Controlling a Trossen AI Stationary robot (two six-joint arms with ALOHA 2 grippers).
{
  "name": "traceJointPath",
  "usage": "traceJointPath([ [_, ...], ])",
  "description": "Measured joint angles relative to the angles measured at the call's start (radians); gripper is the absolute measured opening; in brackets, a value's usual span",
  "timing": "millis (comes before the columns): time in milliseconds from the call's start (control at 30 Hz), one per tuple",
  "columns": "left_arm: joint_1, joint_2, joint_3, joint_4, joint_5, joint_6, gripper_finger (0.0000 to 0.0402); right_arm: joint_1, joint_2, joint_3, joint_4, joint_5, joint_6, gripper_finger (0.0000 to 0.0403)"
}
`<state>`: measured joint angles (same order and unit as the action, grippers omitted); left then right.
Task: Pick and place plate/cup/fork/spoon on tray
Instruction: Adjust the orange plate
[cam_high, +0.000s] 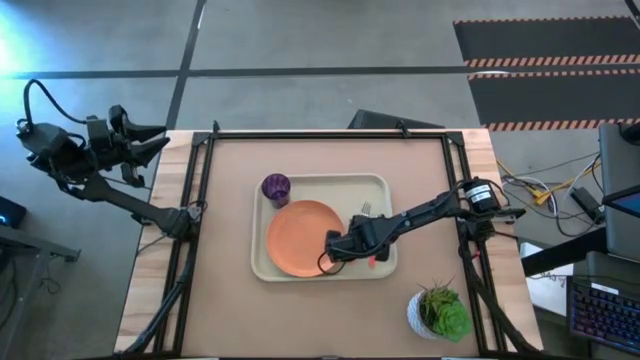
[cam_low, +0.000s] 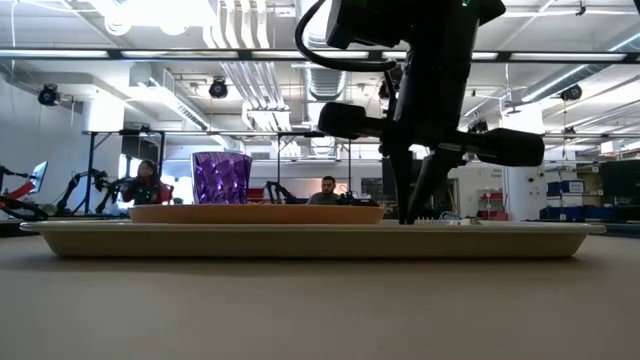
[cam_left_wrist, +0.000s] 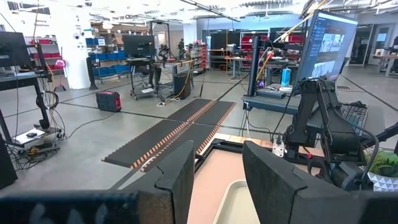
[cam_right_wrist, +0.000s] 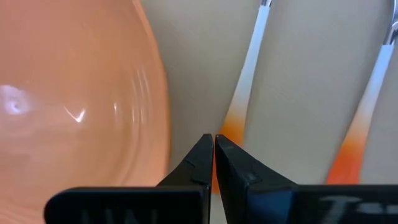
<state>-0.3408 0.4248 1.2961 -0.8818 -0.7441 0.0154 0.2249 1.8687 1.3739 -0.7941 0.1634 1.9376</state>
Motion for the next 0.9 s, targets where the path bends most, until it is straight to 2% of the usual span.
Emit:
traceJointPath([
  [433,0.000,0.000,0.000,0.004,0.000,0.018,0.0120,0.000,0.000,-0.019,0.000,0.069,0.079,0.0008],
  [900,0.000,0.000,0.003,0.008,-0.001,0.019,0.0120,0.007,0.000,-0.046,0.023,0.072,0.090,0.0008],
])
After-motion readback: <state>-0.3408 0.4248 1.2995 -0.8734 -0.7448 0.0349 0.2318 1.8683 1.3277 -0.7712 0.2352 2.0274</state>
